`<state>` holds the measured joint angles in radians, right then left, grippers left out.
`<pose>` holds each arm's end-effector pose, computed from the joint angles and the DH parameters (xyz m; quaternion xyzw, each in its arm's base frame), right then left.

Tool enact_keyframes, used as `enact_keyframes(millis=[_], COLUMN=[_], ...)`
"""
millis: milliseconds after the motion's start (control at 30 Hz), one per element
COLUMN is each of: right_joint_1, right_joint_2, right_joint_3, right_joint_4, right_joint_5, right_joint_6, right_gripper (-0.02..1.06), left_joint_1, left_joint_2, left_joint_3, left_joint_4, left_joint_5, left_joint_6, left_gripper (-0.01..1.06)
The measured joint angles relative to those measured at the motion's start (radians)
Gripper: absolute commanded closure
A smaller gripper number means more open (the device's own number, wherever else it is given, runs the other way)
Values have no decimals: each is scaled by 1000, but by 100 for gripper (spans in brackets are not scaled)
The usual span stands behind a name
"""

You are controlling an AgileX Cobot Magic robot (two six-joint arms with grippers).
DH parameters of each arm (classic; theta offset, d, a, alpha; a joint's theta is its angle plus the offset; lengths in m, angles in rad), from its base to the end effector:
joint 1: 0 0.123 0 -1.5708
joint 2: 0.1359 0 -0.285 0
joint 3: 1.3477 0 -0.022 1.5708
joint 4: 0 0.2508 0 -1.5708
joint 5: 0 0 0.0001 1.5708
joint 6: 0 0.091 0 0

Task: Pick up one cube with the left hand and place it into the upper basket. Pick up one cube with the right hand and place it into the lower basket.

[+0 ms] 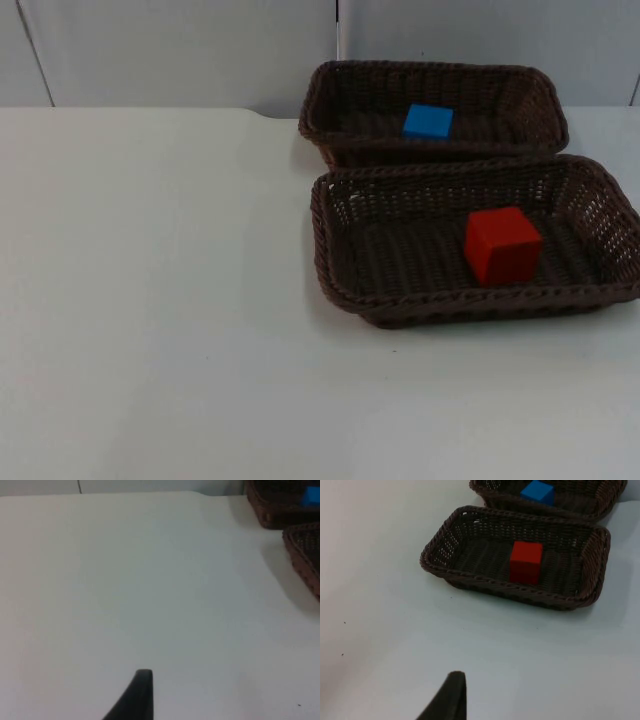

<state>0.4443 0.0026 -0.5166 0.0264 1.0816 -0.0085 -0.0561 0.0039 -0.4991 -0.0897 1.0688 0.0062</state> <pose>-0.0075 -0.0012 0.2802 -0.1926 0.8330 0.1250 0.5034 -0.0050 -0.0069 0.2767 0.0285 0.8552 -0.0576 0.5142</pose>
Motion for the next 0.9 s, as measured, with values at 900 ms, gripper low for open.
enact_keyframes(millis=[900], right_joint_1=[-75], right_joint_2=[0], right_joint_3=[0], right_joint_4=[0], right_joint_5=[0], right_joint_6=[0], right_gripper=[-1], left_joint_1=[68], left_joint_2=[0], left_joint_3=[0], left_joint_4=[0], left_joint_5=[0], left_joint_6=[0], left_gripper=[0])
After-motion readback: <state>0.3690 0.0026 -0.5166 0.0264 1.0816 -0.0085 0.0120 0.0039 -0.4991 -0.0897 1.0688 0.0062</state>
